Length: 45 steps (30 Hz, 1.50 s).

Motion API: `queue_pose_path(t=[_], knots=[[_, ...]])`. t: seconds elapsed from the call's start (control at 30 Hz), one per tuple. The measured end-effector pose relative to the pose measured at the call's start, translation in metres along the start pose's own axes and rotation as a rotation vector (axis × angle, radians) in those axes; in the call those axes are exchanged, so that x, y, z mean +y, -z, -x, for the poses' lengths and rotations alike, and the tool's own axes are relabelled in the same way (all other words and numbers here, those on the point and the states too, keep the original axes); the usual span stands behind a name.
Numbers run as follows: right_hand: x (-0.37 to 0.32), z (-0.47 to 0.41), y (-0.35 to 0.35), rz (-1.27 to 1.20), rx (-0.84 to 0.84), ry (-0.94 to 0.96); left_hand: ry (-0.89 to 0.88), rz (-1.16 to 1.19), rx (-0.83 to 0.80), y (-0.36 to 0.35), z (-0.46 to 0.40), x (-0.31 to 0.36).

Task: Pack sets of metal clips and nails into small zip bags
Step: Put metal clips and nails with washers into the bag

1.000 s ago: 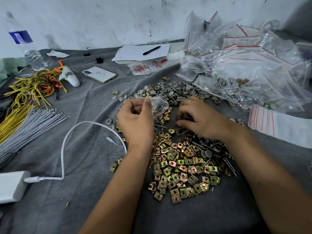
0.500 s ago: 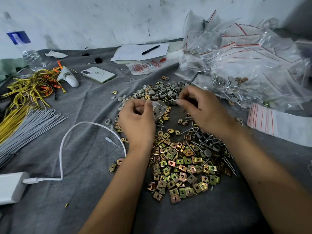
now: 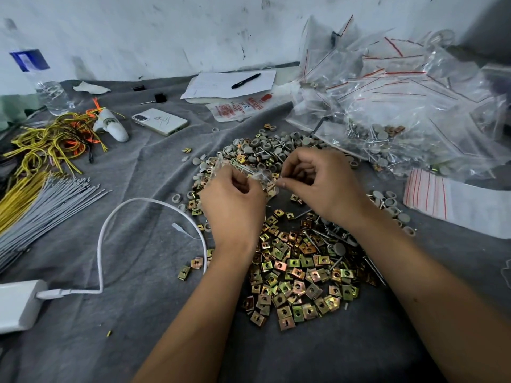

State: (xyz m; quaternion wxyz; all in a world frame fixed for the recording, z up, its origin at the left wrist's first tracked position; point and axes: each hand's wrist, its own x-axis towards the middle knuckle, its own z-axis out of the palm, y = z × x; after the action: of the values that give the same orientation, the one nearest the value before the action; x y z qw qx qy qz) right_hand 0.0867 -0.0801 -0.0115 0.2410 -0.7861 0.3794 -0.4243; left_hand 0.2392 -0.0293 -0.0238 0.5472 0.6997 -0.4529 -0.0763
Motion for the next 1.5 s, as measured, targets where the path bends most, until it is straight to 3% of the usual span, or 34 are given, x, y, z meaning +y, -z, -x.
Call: queue_pose_path(t=[0.27,0.47,0.63,0.73,0.93,1.0,1.13,1.2,1.33,1.5], knots=[[-0.002,0.001,-0.005,0.039,0.017,0.056,-0.089,0.052,-0.060,-0.003,0.001,0.005],[0.002,-0.002,0.013,0.019,0.086,0.037,0.003,0.133,-0.008,-0.002,0.000,0.005],[0.013,-0.004,0.039,0.205,-0.313,0.020,0.048,0.170,-0.010,-0.002,-0.001,0.004],[0.018,-0.004,0.045,0.263,-0.475,-0.100,0.048,0.180,-0.015,-0.002,-0.001,0.004],[0.020,-0.005,0.041,0.391,-0.613,-0.161,0.047,0.198,-0.029,-0.003,-0.002,0.002],[0.018,-0.004,0.038,0.376,-0.587,-0.137,0.046,0.204,-0.029,-0.003,-0.002,0.002],[0.009,-0.003,0.032,0.043,-0.222,-0.033,0.025,0.199,-0.043,-0.005,-0.002,0.000],[0.004,-0.003,0.027,-0.023,-0.117,0.028,-0.009,0.167,-0.068,-0.006,-0.001,0.001],[-0.001,-0.001,0.016,0.020,-0.143,0.090,-0.070,0.127,-0.106,-0.008,0.000,0.001],[0.000,0.000,0.011,-0.026,-0.097,0.025,-0.057,0.128,-0.097,-0.008,-0.002,0.001]])
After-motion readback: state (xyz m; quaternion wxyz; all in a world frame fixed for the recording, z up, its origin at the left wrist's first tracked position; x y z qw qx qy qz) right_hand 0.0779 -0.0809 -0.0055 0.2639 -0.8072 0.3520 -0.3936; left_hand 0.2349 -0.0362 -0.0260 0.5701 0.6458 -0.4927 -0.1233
